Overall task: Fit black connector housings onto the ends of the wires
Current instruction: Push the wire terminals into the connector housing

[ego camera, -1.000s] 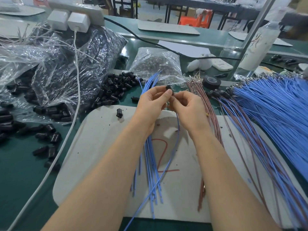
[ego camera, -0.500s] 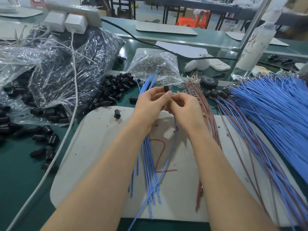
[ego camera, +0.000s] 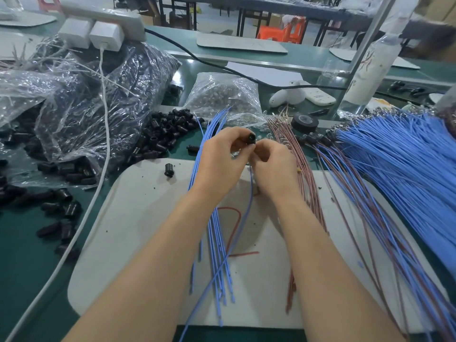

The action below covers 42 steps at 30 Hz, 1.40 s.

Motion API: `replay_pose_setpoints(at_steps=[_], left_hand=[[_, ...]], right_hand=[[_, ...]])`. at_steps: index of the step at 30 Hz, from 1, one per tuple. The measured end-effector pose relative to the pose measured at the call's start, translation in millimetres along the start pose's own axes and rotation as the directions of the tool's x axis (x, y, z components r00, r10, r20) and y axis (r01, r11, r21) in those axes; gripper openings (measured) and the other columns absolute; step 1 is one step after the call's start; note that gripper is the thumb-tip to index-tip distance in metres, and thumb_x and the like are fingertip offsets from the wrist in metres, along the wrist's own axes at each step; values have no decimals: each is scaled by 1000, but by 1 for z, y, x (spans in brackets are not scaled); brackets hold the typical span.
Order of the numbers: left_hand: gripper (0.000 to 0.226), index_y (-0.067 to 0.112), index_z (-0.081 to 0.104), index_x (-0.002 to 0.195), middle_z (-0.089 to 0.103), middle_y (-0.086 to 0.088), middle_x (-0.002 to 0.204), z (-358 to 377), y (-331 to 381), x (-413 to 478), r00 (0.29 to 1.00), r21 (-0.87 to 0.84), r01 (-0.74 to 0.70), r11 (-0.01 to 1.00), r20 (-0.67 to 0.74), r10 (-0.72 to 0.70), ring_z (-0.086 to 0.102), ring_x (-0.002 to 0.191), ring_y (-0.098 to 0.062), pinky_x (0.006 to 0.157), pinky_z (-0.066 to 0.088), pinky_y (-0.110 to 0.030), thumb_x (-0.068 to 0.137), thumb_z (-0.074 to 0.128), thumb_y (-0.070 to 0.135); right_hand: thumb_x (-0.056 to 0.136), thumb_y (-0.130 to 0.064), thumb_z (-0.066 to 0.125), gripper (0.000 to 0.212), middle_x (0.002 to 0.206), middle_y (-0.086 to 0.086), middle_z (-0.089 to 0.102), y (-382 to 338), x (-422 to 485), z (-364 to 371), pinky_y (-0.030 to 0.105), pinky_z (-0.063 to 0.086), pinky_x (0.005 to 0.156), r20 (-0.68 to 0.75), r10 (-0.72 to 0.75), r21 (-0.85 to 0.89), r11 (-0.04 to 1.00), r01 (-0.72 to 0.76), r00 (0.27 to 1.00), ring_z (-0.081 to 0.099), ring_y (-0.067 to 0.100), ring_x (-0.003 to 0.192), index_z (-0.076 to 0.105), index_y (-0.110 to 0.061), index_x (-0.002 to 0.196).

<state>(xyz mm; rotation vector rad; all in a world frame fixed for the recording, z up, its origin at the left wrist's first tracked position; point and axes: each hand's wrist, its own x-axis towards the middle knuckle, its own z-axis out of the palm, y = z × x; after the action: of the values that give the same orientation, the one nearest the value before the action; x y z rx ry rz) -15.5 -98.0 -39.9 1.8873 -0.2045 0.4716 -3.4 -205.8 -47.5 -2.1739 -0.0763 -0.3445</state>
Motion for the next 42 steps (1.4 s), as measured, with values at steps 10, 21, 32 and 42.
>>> replay_pose_setpoints(at_steps=[10,21,32,42], left_hand=[[24,6,66,96,67,-10,97,5,-1,-3,994,-77,-37,996,95,44,66,88,-17,87,51,-21,80,60,-11],[22,4,66,100,67,-12,99,5,-1,-2,992,-105,-2,994,125,16,66,91,-19,88,53,-26,82,62,-8],[16,9,67,98,67,-3,97,2,-1,-1,999,-32,24,999,49,-22,63,84,-10,78,48,-9,84,65,1],[18,12,65,93,67,-11,99,2,-1,-1,992,-162,53,985,122,-34,64,84,-15,86,52,-27,84,64,-3]], right_hand=[[83,-3,58,13,83,9,70,0,-4,-6,23,32,65,-69,-50,-103,994,43,996,52,19,74,69,-6,87],[82,-3,57,14,78,6,68,0,-4,-5,20,26,60,-99,-75,-103,993,64,992,46,17,69,69,-7,84],[82,-5,62,9,68,-4,60,-2,-3,-6,19,35,62,-35,-62,2,998,62,997,54,14,68,65,-11,76],[82,-7,64,9,63,-7,53,0,-4,-8,21,28,60,-87,-123,-79,990,117,989,47,18,65,62,-10,74]])
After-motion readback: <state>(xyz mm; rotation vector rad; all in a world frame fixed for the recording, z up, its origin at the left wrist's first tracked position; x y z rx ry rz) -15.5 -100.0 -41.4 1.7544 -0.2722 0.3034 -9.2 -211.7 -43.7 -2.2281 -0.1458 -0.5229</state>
